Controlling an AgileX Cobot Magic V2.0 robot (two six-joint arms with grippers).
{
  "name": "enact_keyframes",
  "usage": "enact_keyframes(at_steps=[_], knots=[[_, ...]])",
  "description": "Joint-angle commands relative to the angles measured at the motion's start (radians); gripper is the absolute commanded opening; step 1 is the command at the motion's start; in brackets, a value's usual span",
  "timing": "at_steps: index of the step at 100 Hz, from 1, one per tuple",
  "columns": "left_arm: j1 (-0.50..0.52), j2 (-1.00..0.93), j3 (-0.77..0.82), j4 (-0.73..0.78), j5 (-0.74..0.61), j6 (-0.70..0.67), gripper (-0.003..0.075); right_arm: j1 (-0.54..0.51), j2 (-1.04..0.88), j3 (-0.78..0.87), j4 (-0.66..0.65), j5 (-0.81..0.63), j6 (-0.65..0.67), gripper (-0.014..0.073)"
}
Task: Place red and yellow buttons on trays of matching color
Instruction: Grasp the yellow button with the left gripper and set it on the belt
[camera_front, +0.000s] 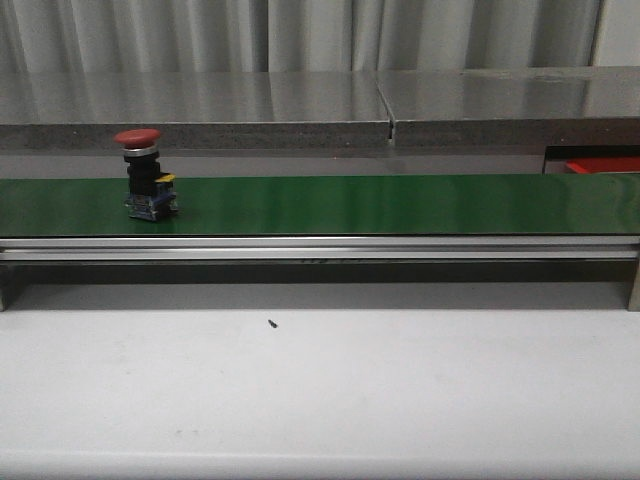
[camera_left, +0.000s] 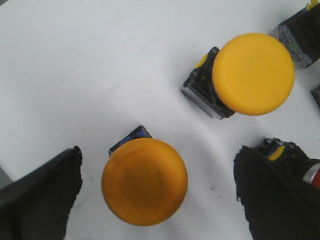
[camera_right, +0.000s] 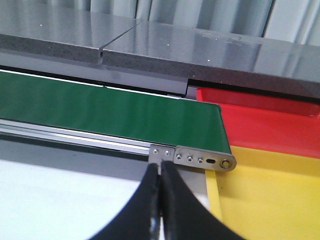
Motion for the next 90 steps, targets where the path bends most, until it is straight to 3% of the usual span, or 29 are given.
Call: enact_keyframes(at_steps=[1,12,36,48,79,90], knots=[[-0.006,-0.045,-0.030,-0.006,-0.037,0.002,0.0529,-0.001,-0.018,0.001,-0.008,-0.078,-0.003,-0.0067],[-0.006,-0.045,-0.030,-0.006,-0.033,0.002,0.0441,-0.001,-0.018,0.001,-0.008,-0.078,-0.003,-0.0067],[-0.006,-0.047,-0.030,-0.008,-0.018,0.002,0.0134,-0.001,-0.018,0.001,-0.008,-0.078,-0.003,-0.0067],[-0.006,-0.080,-0.030,-0.014,-0.017,0.002,0.0044,-0.001,-0.018,0.001,-0.008,-0.078,-0.003,-0.0067],[-0.044,-0.263,-0.035,-0.065,-0.016,0.013,0.0008,-0.001,-0.018,0.001,-0.008,-0.078,-0.003,-0.0067],[-0.104,-0.284,-0.081,-0.157,0.033,0.112,0.0008,-0.001,-0.018,0.001,-0.008,-0.078,-0.003,-0.0067]])
